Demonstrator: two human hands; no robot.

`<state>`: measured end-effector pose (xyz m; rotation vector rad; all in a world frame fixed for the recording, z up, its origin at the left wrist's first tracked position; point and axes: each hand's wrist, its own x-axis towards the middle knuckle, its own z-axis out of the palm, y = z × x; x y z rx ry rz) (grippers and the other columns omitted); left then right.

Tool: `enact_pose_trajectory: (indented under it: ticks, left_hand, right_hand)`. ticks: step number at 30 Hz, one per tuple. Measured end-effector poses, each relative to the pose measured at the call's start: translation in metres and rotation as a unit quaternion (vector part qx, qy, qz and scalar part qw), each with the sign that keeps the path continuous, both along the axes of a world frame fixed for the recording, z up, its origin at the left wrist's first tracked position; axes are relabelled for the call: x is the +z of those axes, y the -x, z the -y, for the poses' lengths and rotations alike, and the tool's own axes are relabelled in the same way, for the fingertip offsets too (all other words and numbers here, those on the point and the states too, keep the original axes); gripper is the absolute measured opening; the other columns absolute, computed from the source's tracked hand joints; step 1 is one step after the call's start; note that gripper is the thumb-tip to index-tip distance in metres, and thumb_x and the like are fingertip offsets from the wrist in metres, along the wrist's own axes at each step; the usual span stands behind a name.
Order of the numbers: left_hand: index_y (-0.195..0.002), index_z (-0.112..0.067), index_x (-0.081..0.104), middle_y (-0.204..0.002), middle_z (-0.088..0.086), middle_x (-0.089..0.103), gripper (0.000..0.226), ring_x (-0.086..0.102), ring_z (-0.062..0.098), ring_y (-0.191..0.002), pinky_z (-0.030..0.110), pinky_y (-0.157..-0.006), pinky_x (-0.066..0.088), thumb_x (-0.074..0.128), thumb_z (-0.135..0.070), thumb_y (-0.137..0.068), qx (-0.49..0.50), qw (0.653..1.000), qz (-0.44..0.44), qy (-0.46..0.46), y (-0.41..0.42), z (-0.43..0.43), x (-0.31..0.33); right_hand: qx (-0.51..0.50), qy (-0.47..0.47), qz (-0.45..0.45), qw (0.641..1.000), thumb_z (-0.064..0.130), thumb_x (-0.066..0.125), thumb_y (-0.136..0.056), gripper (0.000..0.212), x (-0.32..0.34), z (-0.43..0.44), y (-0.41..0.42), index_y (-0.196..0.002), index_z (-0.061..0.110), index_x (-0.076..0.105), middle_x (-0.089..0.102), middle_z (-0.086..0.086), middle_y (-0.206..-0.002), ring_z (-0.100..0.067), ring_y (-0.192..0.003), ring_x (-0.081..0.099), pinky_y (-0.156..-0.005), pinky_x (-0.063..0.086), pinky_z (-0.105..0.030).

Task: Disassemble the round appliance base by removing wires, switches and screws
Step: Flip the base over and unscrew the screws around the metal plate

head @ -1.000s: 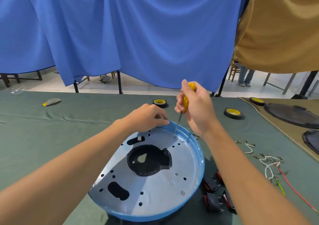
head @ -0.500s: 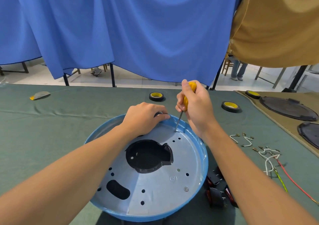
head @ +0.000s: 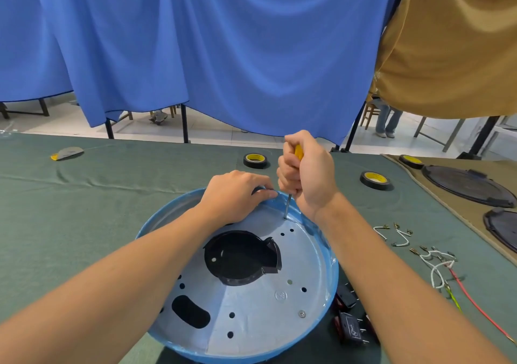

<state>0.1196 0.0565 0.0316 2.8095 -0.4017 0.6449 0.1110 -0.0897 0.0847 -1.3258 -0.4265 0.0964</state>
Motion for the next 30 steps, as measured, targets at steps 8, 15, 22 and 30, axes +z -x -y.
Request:
enact_pose_trajectory:
  ticks: [8,15,22,30]
  left_hand:
    - [-0.097,-0.041,0.063,-0.076,-0.015,0.060,0.023,0.045,0.008,-0.069,0.024,-0.048,0.024,0.044,-0.055,-0.094,-0.002,1.000,0.003,0.002,0.001,-0.002,0.001]
    - [-0.100,-0.042,0.064,-0.090,-0.015,0.067,0.023,0.049,0.007,-0.074,0.023,-0.050,0.028,0.046,-0.055,-0.093,-0.005,1.000,-0.009,0.006,0.000,-0.001,0.000]
    - [-0.098,-0.043,0.065,-0.075,-0.019,0.060,0.023,0.050,0.009,-0.072,0.024,-0.048,0.024,0.046,-0.057,-0.092,0.000,1.000,0.000,0.011,-0.001,-0.002,-0.002]
    - [-0.099,-0.043,0.063,-0.085,-0.015,0.065,0.025,0.048,0.009,-0.074,0.024,-0.050,0.027,0.045,-0.057,-0.092,-0.003,1.000,-0.005,0.006,-0.004,-0.003,0.000]
  right_hand:
    - [0.281,0.057,-0.026,0.958,0.021,0.040,-0.078,0.026,0.015,0.023,-0.016,-0.054,0.013,0.033,0.029,-0.004,-0.048,-0.017,-0.046,0.021,-0.049,0.029,-0.029]
    - [-0.011,0.054,-0.011,0.998,0.005,0.040,-0.091,0.016,0.019,0.011,-0.011,-0.077,0.009,0.047,0.036,0.000,-0.044,-0.015,-0.041,0.031,-0.046,0.031,-0.025]
    - [0.028,0.035,-0.029,0.999,0.032,0.048,-0.093,0.033,0.018,-0.006,-0.013,-0.067,0.016,0.037,0.018,0.006,-0.043,-0.015,-0.040,0.012,-0.042,0.013,-0.023]
    - [0.059,0.043,-0.043,0.996,0.020,0.035,-0.102,0.029,0.026,0.008,-0.020,-0.076,0.011,0.046,0.034,-0.002,-0.048,-0.015,-0.044,0.030,-0.046,0.029,-0.026]
